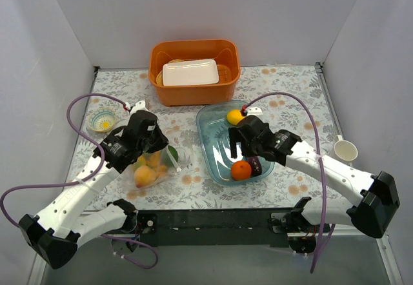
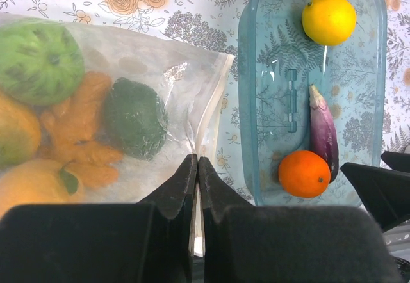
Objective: Place the food in the zip-top bag and seal the zipper
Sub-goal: Pick up the fake fruit from the bin.
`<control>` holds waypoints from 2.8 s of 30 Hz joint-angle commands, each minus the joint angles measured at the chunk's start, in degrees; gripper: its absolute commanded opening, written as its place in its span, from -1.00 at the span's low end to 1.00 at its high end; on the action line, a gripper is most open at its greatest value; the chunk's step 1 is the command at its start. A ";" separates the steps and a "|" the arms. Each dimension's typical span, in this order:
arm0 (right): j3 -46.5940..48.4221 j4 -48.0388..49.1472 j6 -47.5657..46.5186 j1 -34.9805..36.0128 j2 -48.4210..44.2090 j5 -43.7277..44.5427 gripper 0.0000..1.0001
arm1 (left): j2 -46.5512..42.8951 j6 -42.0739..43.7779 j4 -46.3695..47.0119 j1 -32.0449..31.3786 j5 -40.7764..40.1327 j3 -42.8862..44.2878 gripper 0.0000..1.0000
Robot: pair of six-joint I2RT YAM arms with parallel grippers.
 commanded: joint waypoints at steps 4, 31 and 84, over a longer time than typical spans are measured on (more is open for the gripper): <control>-3.09 -1.79 2.73 -1.64 -3.35 -6.23 0.96 | -0.31 -0.05 2.62 -0.20 1.21 -0.76 -1.00; -8.90 3.14 3.35 -1.55 2.45 -12.57 0.96 | 0.57 -0.32 2.97 -0.20 1.30 -1.11 -1.00; -7.31 3.84 -0.43 0.21 7.37 -15.47 0.49 | 0.74 0.03 3.41 -0.20 2.18 -1.11 -1.00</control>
